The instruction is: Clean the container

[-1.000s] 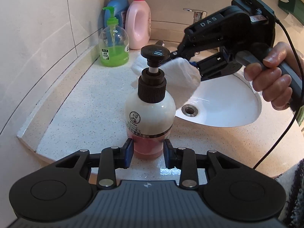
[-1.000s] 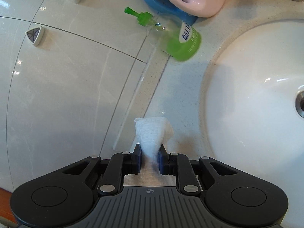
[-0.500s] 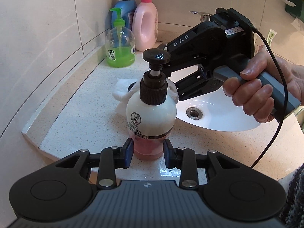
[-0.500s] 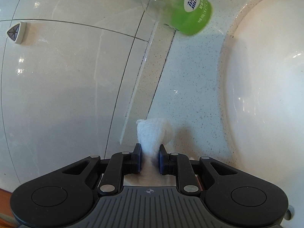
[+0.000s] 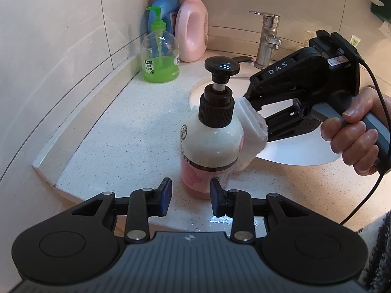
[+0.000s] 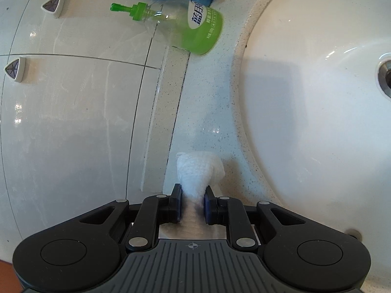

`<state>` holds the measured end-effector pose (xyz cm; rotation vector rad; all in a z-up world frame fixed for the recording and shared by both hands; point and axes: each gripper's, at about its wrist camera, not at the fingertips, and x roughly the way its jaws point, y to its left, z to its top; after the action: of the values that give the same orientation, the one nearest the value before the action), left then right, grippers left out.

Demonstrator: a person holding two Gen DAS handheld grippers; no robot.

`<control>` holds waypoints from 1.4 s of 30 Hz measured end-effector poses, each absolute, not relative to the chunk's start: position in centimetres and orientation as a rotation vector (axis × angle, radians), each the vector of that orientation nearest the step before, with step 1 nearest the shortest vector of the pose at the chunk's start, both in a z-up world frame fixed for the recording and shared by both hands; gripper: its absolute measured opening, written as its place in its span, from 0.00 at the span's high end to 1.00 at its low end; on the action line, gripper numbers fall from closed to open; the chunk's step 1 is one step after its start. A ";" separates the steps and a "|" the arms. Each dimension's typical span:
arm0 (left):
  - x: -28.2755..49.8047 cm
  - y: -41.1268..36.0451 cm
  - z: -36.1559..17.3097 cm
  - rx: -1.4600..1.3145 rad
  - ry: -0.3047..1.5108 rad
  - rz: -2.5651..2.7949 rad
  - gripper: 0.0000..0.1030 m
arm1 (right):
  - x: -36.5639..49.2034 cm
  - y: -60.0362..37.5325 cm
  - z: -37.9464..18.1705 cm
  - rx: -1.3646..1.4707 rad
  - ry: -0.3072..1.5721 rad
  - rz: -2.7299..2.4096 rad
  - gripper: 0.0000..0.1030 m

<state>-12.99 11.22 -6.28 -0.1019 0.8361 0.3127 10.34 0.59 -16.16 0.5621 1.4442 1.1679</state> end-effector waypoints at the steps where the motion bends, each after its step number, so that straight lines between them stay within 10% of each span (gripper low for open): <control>1: -13.0 11.3 -6.3 -0.104 0.837 0.315 0.63 | 10.3 0.3 -16.1 0.561 1.441 1.160 0.81; 42: -12.3 10.6 -6.4 -0.102 0.832 0.308 0.57 | 8.8 -1.1 -16.5 0.500 1.455 1.124 0.80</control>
<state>-12.26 10.59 -6.42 -0.1016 0.8318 0.3076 8.83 -1.11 -16.54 0.4998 1.4553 1.1238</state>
